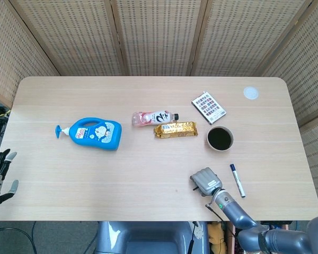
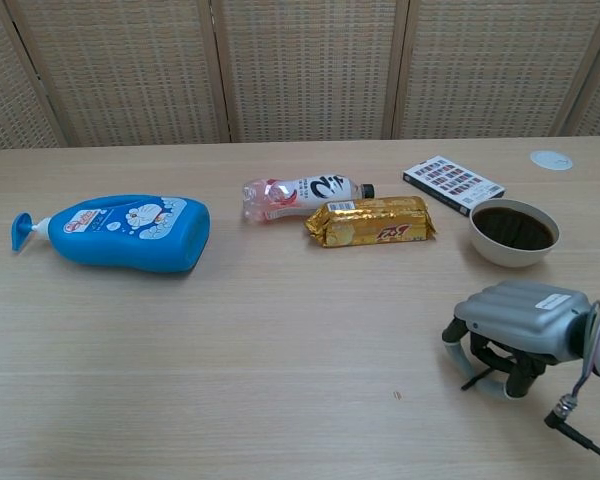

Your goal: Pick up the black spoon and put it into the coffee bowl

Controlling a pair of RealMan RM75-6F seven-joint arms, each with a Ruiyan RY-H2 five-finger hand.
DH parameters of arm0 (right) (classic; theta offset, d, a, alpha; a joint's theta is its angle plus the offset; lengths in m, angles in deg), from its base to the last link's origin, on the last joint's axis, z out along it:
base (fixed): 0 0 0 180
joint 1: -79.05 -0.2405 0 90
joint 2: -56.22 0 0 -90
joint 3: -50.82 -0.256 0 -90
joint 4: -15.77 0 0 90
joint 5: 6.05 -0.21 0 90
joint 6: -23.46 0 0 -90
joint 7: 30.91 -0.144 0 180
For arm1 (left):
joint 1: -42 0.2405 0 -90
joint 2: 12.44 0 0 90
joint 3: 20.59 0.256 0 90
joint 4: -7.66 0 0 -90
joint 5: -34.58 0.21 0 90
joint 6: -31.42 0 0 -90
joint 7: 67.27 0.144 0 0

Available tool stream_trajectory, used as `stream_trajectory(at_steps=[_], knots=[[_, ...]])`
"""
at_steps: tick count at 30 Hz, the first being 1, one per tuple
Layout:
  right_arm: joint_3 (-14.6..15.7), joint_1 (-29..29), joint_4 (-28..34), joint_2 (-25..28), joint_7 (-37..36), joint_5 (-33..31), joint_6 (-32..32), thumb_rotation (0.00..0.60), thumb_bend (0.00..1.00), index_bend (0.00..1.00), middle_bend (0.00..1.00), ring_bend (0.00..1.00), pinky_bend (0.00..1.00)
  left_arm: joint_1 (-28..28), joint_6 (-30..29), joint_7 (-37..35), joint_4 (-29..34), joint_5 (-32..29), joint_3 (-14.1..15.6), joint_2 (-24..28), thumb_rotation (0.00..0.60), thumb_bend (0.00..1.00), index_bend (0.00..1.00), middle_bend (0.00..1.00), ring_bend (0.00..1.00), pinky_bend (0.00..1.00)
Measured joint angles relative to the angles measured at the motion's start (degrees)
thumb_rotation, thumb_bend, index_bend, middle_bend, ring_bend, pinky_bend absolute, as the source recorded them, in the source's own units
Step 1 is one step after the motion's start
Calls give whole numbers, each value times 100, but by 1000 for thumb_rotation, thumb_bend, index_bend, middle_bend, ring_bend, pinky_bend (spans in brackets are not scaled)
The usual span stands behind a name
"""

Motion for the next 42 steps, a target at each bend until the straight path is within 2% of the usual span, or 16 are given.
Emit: stream_trajectory(at_steps=[9,18,28,35,42], knots=[[-110,18,314,229,-224,73,109,600,603,652,894,882,1000,-4,4,-38,-39,7,-8,-16,600,467,0,0,0,0],[-337,24,1013,760,-708,154,188,600,611,671,898,883,1000,-26,6,-46,-34,37,-18,-18,600,466,0,0,0,0],[-825,-40,1752,1616,-2002,42,-112,600,630,698,898,884,1000,-31,-18,16,46,82,-9,24,600,466,0,0,0,0],[-1184,-96,1797,1887,-3053,-159,-465,600,630,709,898,884,1000,-26,-4,71,107,80,7,55,600,466,0,0,0,0],[-1575,-175,1563,1983,-4071,-343,-838,600,640,714,899,885,1000,-27,2,108,143,77,9,72,600,466,0,0,0,0]])
